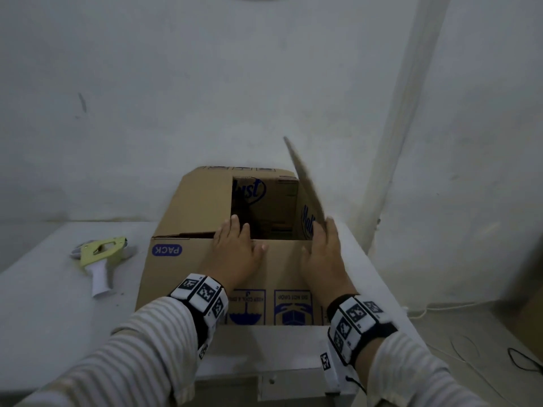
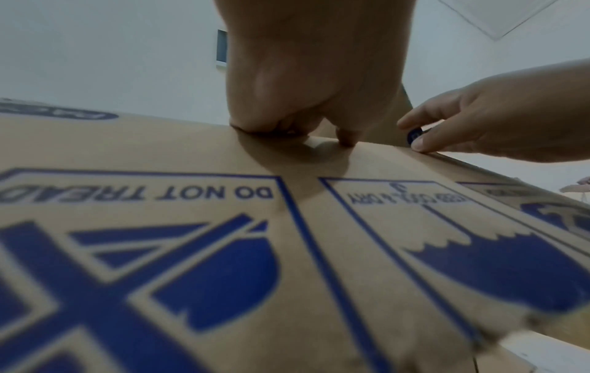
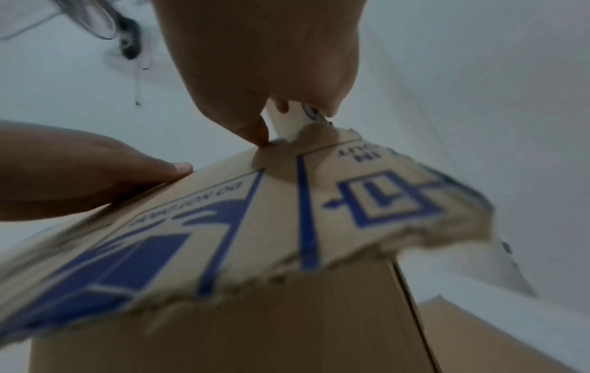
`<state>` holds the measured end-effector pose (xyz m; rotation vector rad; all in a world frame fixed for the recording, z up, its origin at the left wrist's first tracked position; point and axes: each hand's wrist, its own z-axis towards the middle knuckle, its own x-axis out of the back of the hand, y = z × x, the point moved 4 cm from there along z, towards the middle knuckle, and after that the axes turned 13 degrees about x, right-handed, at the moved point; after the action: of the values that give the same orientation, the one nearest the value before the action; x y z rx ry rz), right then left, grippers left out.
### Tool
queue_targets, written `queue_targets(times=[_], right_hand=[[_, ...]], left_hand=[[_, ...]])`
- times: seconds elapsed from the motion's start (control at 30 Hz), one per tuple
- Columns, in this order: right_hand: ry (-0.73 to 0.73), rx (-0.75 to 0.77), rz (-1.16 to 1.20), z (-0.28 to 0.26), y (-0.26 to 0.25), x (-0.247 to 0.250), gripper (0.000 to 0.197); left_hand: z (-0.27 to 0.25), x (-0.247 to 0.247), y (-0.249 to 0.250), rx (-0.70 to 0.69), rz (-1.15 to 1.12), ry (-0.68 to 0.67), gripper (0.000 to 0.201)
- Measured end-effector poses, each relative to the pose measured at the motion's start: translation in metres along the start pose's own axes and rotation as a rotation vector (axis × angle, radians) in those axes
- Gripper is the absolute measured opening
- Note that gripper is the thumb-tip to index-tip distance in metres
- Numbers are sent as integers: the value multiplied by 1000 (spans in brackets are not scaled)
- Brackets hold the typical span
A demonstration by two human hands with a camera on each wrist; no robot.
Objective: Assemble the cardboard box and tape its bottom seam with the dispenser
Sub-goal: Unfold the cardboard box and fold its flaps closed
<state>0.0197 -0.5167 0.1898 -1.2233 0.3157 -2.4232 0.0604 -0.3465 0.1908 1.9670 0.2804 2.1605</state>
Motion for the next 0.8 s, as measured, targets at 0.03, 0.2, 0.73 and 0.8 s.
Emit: queue_targets(times=[0.03, 0.2, 0.73, 0.8], right_hand=[[13, 121, -55, 2, -8, -1, 42], [-125, 314, -294, 4, -52, -5, 29], [-784, 672, -538, -42, -129, -79, 98], [-797, 622, -512, -41, -135, -78, 92]], left_hand=[[0, 1, -3, -18, -1, -10, 68], [-4, 7, -27, -110, 41, -42, 72], [3, 54, -160, -94, -74, -176, 61], [4, 62, -168, -100, -130, -182, 59]])
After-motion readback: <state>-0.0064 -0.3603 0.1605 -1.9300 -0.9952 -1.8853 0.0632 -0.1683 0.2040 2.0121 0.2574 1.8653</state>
